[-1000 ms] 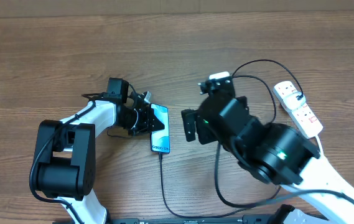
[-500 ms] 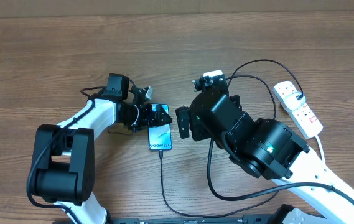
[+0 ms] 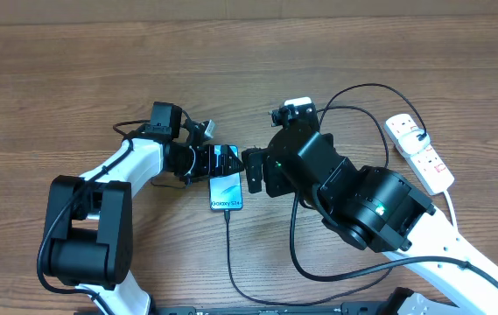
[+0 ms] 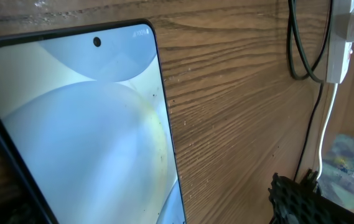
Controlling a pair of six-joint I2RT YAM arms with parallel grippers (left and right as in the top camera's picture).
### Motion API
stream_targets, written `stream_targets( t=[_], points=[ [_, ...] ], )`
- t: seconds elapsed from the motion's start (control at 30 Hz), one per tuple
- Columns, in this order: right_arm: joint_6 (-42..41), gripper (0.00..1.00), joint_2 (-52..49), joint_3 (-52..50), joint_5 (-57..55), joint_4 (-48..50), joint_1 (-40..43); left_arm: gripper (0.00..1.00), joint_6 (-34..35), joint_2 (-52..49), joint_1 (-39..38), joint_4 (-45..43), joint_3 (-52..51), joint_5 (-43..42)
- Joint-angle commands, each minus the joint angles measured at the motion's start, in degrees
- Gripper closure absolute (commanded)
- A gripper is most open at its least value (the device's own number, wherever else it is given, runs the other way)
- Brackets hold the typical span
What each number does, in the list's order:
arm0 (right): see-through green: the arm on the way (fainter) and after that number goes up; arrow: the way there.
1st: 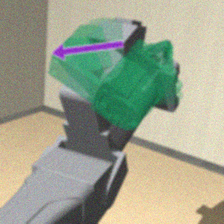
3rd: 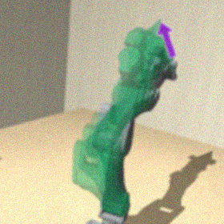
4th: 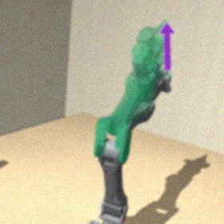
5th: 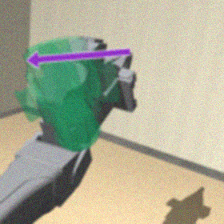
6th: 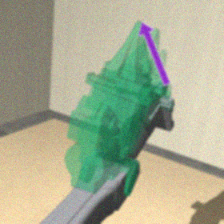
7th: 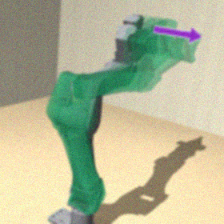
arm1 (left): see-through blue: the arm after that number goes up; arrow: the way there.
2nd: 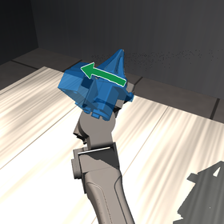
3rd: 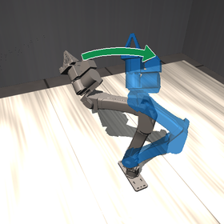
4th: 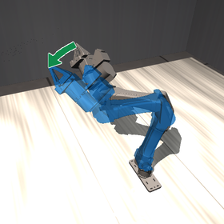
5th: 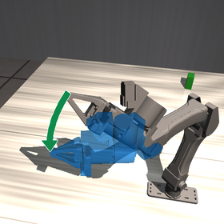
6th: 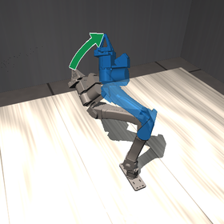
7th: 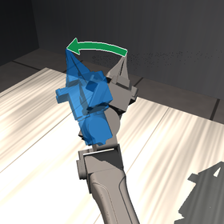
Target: Plug charger to phone and switch on socket
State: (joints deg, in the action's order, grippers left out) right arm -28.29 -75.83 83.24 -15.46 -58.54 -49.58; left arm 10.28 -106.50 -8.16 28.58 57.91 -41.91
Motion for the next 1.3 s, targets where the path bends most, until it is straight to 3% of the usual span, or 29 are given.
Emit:
stream_targets(
  t=[0.0, 0.8, 1.03, 1.27],
  points=[
    [-0.2, 0.00, 0.3, 0.3, 0.6, 0.2, 0.2, 0.00, -1.3, -1.8, 0.3, 0.2, -1.0, 8.0],
    [-0.3, 0.00, 0.3, 0.3, 0.6, 1.0, 0.2, 0.00, 1.8, -1.6, 0.3, 2.1, -0.8, 22.7],
    [-0.3, 0.00, 0.2, 0.3, 0.6, 1.0, 0.2, 0.00, 2.2, 0.9, 0.4, 9.1, 5.1, 30.1],
    [-0.3, 0.00, 0.1, 0.3, 0.5, 1.1, 0.2, 0.00, 2.6, 11.3, 0.4, 17.1, 12.7, 36.8]
  ],
)
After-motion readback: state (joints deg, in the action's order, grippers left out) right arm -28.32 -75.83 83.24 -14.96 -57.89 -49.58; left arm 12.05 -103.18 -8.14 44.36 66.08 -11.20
